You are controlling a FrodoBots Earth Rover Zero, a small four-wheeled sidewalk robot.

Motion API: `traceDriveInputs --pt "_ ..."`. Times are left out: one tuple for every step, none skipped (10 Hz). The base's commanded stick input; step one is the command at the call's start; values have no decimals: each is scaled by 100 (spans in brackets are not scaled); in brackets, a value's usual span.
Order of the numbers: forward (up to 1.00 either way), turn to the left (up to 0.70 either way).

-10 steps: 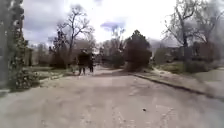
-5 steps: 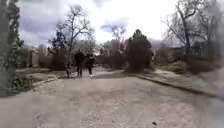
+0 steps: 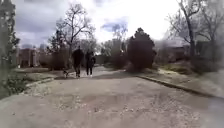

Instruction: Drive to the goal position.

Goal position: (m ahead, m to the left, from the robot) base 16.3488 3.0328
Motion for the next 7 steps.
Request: traceDriveInputs --pt "70 0" --pt "70 0" --pt "70 0" --pt "70 0" --pt "70 0" --pt "70 0" --pt "70 0"
